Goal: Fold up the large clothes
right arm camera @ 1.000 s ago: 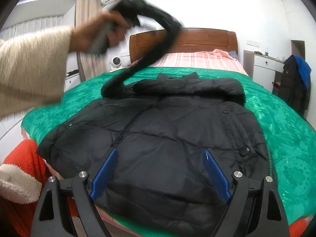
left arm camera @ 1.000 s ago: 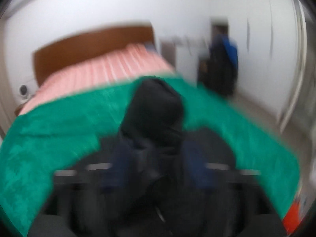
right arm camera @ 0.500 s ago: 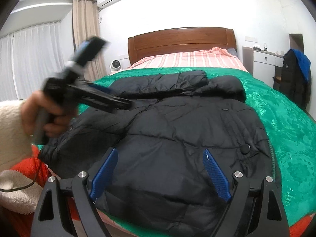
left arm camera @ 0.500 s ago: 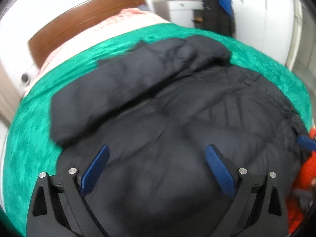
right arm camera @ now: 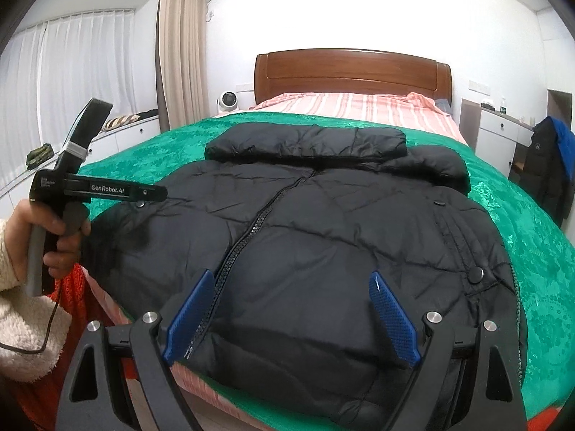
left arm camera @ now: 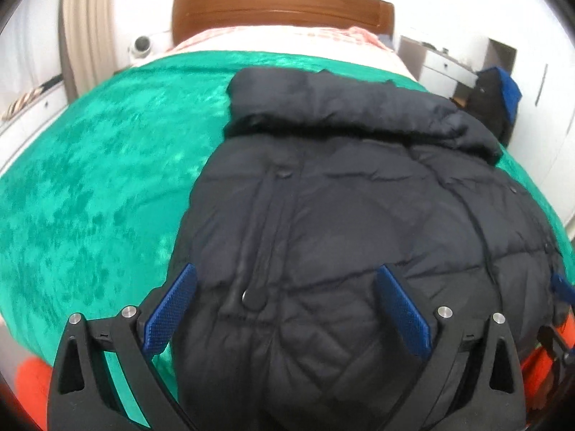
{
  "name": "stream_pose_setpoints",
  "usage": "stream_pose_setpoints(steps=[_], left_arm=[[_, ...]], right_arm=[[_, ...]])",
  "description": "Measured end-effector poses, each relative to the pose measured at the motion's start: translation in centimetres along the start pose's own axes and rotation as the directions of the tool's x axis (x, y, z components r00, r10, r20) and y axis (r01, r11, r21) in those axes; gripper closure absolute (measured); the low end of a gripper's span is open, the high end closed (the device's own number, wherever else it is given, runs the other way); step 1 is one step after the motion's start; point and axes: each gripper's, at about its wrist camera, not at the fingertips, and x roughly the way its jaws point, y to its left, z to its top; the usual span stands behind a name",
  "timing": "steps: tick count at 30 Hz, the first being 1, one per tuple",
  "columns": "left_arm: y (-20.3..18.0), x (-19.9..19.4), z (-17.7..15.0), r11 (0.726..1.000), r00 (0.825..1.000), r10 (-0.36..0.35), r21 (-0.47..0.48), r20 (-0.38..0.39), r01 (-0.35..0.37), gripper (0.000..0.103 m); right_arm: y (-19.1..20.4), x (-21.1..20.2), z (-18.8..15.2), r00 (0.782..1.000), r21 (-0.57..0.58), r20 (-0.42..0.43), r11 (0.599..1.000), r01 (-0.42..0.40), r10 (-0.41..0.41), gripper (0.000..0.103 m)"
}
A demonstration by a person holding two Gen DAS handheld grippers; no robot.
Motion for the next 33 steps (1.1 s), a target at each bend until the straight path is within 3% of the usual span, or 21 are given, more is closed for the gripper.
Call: stream_pose_setpoints(steps=[7, 33], left_arm=[[0.0, -1.1, 0.2, 1.000, 0.999, 0.016, 0.013, 0.044, -0.017, 0.003], [2.2, -1.5, 0.3, 0.993, 0.992, 0.110, -0.043, 0.065, -0.107, 0.003]], right_arm=[[-0.6, 0.4, -0.1, 1.000, 0.023, -0.010, 1.000, 0.007, -0.007, 0.016], [-0.1, 1.3, -0.4, 0.999, 0.005, -0.038, 1.000, 0.002, -0.002, 0.016]])
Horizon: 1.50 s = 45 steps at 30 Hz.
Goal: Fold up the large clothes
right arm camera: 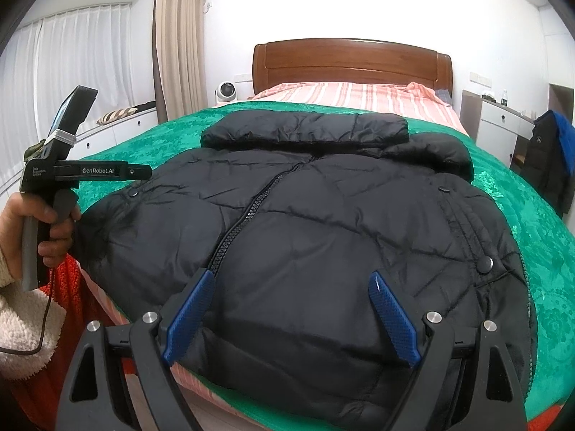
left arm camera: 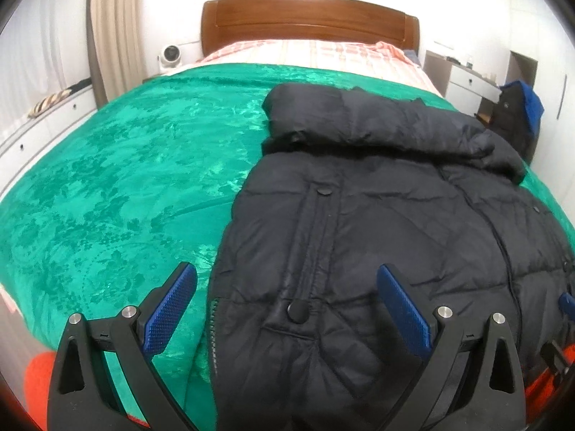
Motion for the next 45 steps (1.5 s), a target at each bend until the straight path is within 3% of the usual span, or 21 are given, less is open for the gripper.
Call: stream_pose_setpoints(steps=[36, 41, 45], left_arm=[[0.9, -0.1, 0.2, 0.999, 0.999, 0.041, -0.020, -0.013, -0.042, 0.003], [2.7, -1.5, 0.9, 0.999, 1.000, 0.005, -0.035, -0.012, -0.006, 0.003], [5.8, -1.8, 0.8, 0.990, 0.989, -0.116, -0.086, -0.093, 0.108, 0.003]], right_arm=[[-0.1, 0.1, 0.0, 1.000, 0.008, -0.008, 1.000, 0.002, -0.002, 0.016], [-3.1, -1.2, 0.6, 1.000, 0.134, 0.002, 0.991, 0.022, -0.022, 0.016], [-6.9, -4.2, 2.1, 0.996, 0.222, 0.039, 0.973, 0.069, -0.080, 0.016]])
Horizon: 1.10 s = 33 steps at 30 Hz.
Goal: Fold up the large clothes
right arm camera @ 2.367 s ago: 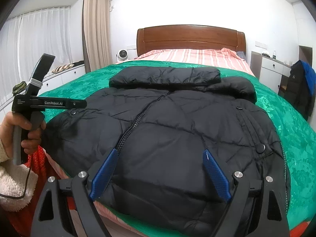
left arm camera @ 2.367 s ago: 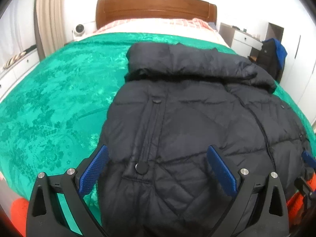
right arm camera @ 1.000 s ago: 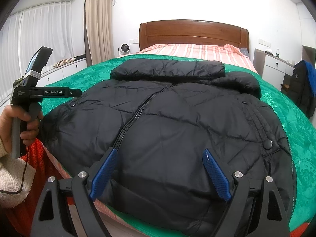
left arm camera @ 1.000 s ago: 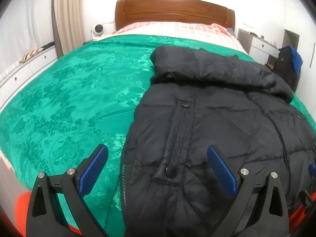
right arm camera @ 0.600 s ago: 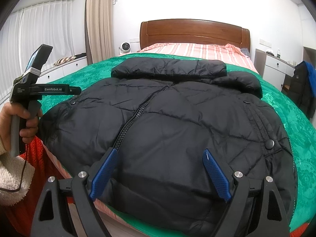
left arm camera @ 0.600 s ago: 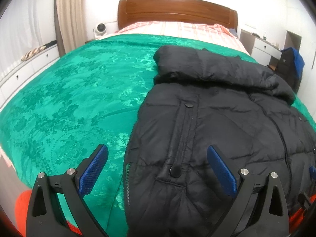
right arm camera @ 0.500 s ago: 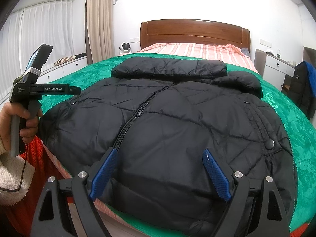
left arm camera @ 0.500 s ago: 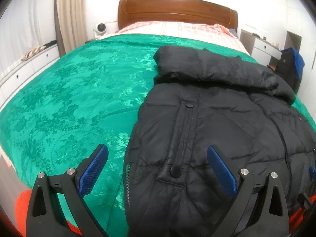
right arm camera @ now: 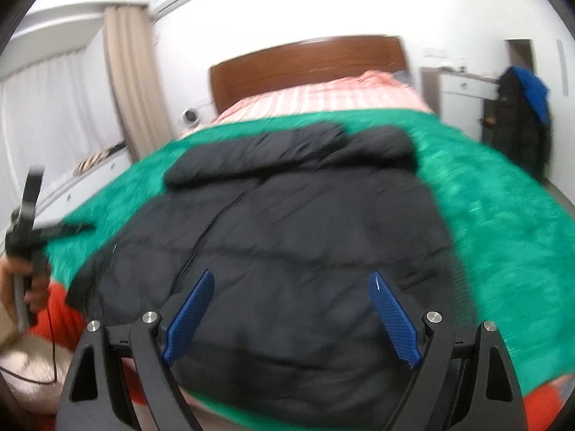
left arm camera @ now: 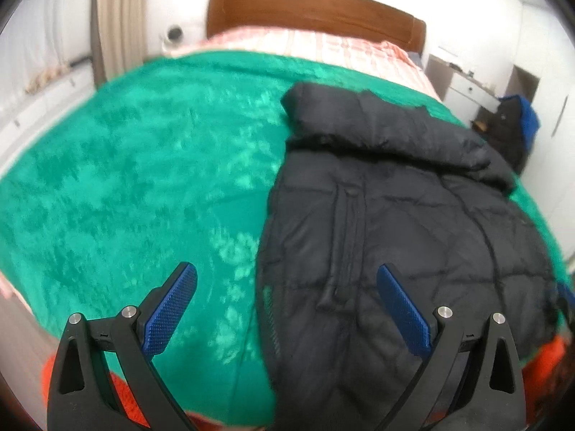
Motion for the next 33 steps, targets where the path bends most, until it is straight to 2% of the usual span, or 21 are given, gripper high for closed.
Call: stream_pose_setpoints(steps=[3, 6, 9, 12, 15, 19, 25, 30, 33], left_arm=[[2.2, 0.1, -0.8, 0.993, 0.990, -0.108, -0.065, -0.090, 0.103, 0.003], [3.5, 0.0, -2.2, 0.972, 0.969, -0.211, -0.130, -0.130, 0.195, 0.003], [3.1, -0.1, -3.2, 0.957, 0.951, -0.275, -0.134, -0.142, 0.257, 0.003], [1.8, 0.3, -3.5, 0.948, 0.934, -0.317, -0.097, -0.162, 0.305, 0.003], [0.6, 1.3, -3.9, 0.944, 0.921, -0.330, -0.059, -0.208, 0.324, 0.003], [-0.3, 2.7, -4.7, 0.945, 0.908, -0.322, -0.030, -0.267, 0.327, 0.003], [-1.1, 2.9, -5.1, 0.942, 0.902, -0.320, 0.000, -0.291, 0.334, 0.003], [-1.5, 3.2, -5.7, 0.937, 0.888, -0.329, 0.003, -0.322, 0.348, 0.003], [-1.9, 3.1, -5.9, 0.937, 0.884, -0.320, 0.026, -0.341, 0.349, 0.004]], right_arm=[[-3.6, -2.1, 1.6, 0.997, 0.040, 0.015, 0.996, 0.081, -0.081, 0.010], [-7.4, -3.0, 2.2, 0.992, 0.112, -0.044, 0.986, 0.124, -0.119, 0.008], [-10.1, -3.4, 1.9, 0.986, 0.182, -0.122, 0.974, 0.132, -0.111, 0.008], [-12.1, -3.2, 0.8, 0.980, 0.285, -0.194, 0.954, 0.097, -0.042, 0.008], [-13.2, -2.6, -0.3, 0.969, 0.364, -0.243, 0.929, 0.060, 0.033, 0.008], [-13.9, -1.4, -1.9, 0.944, 0.429, -0.308, 0.903, 0.028, 0.117, 0.008], [-13.1, 0.2, -3.1, 0.899, 0.396, -0.406, 0.918, 0.009, 0.166, 0.008], [-12.5, 1.0, -3.8, 0.876, 0.392, -0.442, 0.920, -0.005, 0.194, 0.008], [-12.4, 1.7, -3.7, 0.870, 0.401, -0.447, 0.916, -0.014, 0.209, 0.008]])
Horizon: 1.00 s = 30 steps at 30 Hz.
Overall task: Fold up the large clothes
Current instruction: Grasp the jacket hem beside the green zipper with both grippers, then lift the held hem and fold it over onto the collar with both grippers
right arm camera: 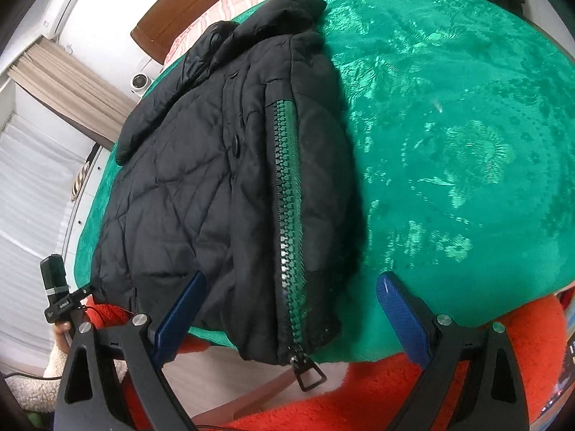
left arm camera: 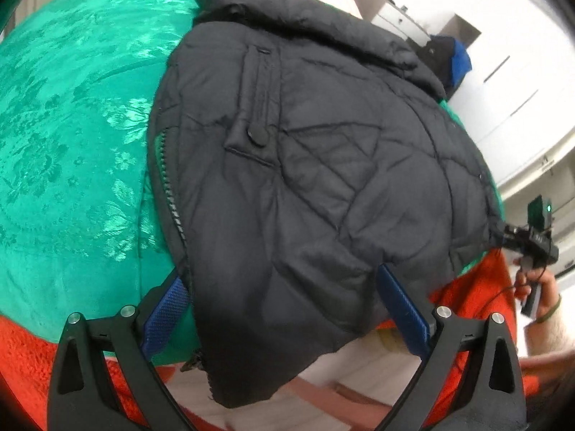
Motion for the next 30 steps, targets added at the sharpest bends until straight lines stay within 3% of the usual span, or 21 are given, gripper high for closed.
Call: stream_pose_setpoints(steps=[1, 3, 4, 5, 6, 8, 9, 12, 18, 24, 30], left_arm=[[0.0, 0.0, -0.1, 1.000, 1.000, -0.003, -0.002, -0.004, 0.003, 0.005], [0.2, 0.0, -0.1, 1.000, 1.000, 0.019, -0.012, -0.014, -0.019, 0.020], [0.4, -0.1, -0.1, 0.999, 0.999, 0.042, -0.020, -0.022, -0.043, 0.026], [0.8, -0.2, -0.1, 0.997, 0.998, 0.062, -0.034, -0.029, -0.063, 0.038], [1.2, -0.4, 0.0, 0.996, 0.997, 0.070, -0.057, -0.035, -0.072, 0.055], [2.4, -1.1, 0.1, 0.992, 0.998, 0.055, -0.115, -0.036, -0.058, 0.077], [2.9, -1.5, 0.1, 0.989, 0.999, 0.032, -0.142, -0.032, -0.036, 0.083], [3.3, -2.5, 0.1, 0.985, 1.000, 0.011, -0.170, -0.018, -0.014, 0.087], [1.8, -4.8, -0.6, 0.995, 0.999, 0.009, -0.096, -0.052, -0.014, 0.088], [2.0, -7.6, -4.3, 0.996, 0.991, -0.006, -0.084, -0.137, -0.006, 0.088], [2.7, -11.6, -8.6, 0.992, 0.972, -0.052, -0.120, -0.229, 0.025, 0.089]], right_arm=[[0.1, 0.2, 0.2, 1.000, 0.004, -0.007, 1.000, -0.006, 0.006, 0.009], [0.3, 0.4, 0.7, 1.000, -0.003, -0.020, 1.000, -0.013, 0.013, 0.022], [0.6, 0.4, 0.7, 1.000, -0.013, -0.023, 1.000, -0.010, 0.010, 0.038], [1.0, 0.4, 1.0, 1.000, -0.034, -0.026, 0.999, 0.003, -0.004, 0.062], [1.3, 0.4, 1.1, 0.999, -0.050, -0.027, 0.998, 0.028, -0.029, 0.068], [2.0, 0.2, 1.4, 0.999, -0.075, -0.027, 0.996, 0.045, -0.047, 0.072], [2.3, 0.0, 1.4, 0.999, -0.084, -0.024, 0.995, 0.046, -0.048, 0.073], [3.1, -0.8, 1.6, 0.999, -0.100, -0.011, 0.994, 0.043, -0.044, 0.076], [4.0, -2.9, 1.3, 0.999, -0.131, -0.007, 0.990, 0.042, -0.043, 0.080], [3.5, -4.2, -1.5, 0.993, -0.137, -0.115, 0.991, 0.006, -0.022, 0.080], [3.8, -6.4, -5.1, 0.967, -0.079, -0.249, 0.995, -0.065, 0.044, 0.081]])
